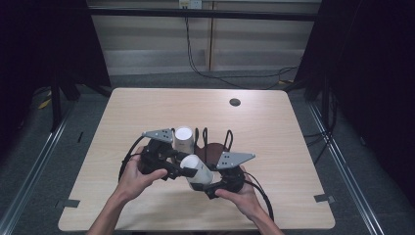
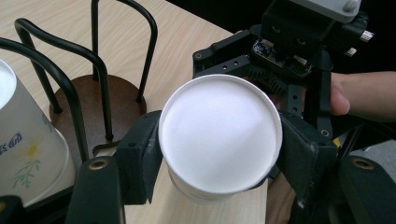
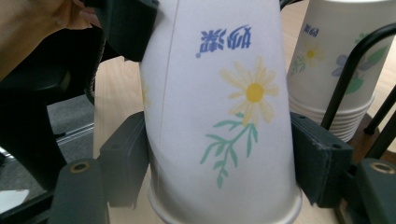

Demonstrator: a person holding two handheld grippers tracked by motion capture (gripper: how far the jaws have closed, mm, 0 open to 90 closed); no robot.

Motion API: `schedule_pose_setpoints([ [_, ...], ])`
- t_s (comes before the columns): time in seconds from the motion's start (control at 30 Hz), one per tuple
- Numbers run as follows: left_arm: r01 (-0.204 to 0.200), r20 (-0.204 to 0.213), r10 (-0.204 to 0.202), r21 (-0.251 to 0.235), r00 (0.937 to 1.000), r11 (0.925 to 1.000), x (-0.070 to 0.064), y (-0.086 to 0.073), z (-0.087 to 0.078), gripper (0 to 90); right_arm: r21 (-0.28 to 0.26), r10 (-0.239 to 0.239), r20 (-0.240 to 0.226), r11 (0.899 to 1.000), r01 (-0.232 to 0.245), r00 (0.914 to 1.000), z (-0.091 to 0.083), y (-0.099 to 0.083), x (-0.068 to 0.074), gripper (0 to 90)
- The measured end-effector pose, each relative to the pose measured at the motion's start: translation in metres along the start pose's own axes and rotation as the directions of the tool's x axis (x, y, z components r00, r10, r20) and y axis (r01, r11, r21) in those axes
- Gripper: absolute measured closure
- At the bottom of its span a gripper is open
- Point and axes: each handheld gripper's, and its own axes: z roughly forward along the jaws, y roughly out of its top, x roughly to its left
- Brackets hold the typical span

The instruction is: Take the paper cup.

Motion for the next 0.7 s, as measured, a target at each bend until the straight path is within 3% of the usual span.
schedule_pose_setpoints([
  [0.17, 0.000, -0.003, 0.000, -0.010, 1.0000, 0.9999, 0.0013, -0.0010, -0.0008, 35.3, 0.004, 0.008, 0.001, 1.000, -0.008, 1.0000, -0.0019, 0.0005, -0.0011, 30.6],
  [0.27, 0.003, -0.030, -0.003, -0.003, 0.9996, 1.0000, 0.0022, -0.0007, -0.0005, 25.9, 0.004, 0.012, -0.002, 1.000, -0.012, 0.9999, -0.0027, 0.0016, -0.0018, 30.8],
  [0.4, -0.016, -0.030, 0.016, -0.006, 0.9994, 0.9998, 0.0001, 0.0002, -0.0012, 22.9, 0.005, 0.023, 0.002, 1.000, -0.023, 0.9997, -0.0036, 0.0025, -0.0030, 30.8],
  [0.53, -0.004, -0.041, 0.004, 0.008, 0.9991, 1.0000, 0.0016, -0.0001, -0.0023, 16.8, 0.013, 0.030, 0.005, 0.999, -0.031, 0.9995, -0.0043, 0.0022, -0.0048, 30.8],
  [0.6, 0.010, -0.026, -0.010, 0.008, 0.9996, 0.9999, 0.0024, -0.0014, -0.0035, 16.8, 0.020, 0.030, 0.009, 0.999, -0.030, 0.9995, -0.0044, 0.0024, -0.0057, 30.9],
  [0.7, -0.004, -0.059, 0.005, 0.021, 0.9982, 0.9998, 0.0023, -0.0050, -0.0071, 16.5, 0.026, 0.033, 0.009, 0.999, -0.033, 0.9994, -0.0047, 0.0037, -0.0074, 30.9],
])
